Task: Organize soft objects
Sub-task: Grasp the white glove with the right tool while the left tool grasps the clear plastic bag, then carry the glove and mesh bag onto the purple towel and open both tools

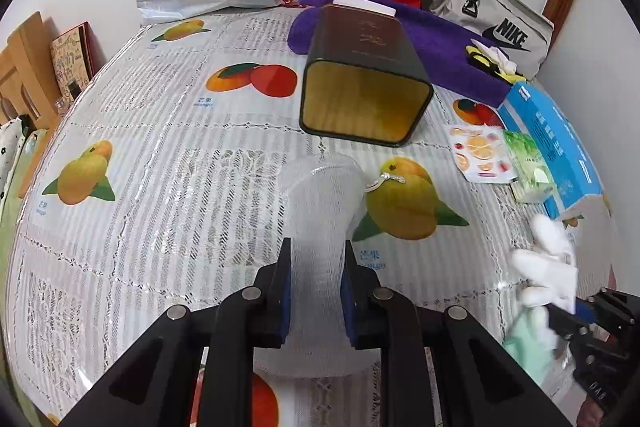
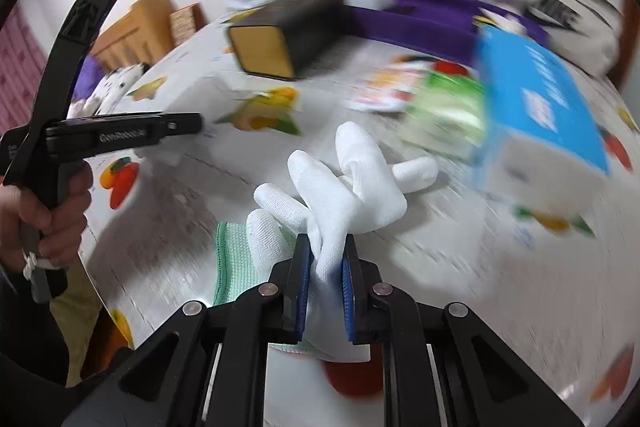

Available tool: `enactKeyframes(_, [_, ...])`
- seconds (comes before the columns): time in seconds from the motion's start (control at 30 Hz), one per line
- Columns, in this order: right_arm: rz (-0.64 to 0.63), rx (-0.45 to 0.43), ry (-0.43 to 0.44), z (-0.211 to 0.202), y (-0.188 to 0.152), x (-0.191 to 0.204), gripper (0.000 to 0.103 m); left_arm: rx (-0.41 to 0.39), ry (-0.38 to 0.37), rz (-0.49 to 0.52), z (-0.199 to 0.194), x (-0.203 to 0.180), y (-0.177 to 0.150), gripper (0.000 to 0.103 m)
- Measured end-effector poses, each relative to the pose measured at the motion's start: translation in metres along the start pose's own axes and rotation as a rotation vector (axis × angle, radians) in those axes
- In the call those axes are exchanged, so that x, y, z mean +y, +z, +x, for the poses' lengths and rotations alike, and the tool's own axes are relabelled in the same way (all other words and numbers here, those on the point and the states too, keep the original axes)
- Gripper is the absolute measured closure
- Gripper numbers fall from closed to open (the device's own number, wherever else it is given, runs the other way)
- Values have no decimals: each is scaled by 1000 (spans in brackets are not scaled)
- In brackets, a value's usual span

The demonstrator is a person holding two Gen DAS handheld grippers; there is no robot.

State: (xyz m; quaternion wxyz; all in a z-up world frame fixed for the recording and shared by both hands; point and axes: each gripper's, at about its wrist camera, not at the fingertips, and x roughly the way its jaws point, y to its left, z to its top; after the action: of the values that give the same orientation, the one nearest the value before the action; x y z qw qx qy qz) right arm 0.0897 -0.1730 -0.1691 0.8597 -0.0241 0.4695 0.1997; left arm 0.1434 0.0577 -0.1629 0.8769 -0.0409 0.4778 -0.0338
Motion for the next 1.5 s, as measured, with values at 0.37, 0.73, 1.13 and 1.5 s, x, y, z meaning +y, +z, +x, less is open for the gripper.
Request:
enactKeyframes(0.37, [194, -21, -118, -27, -26, -66, 89, 20, 2, 17, -5, -10, -8, 85])
enactKeyframes(0.73, [220, -33, -90, -48, -15, -79, 90, 54, -50, 15, -24, -13, -2, 94])
enactKeyframes(1.13, [174, -112, -31, -88, 15, -76, 91, -33, -35, 39, -59, -17, 34, 95])
enactKeyframes(1.5, [135, -153, -15, -98, 47, -67, 91, -79, -39, 61, -68, -23, 70, 95])
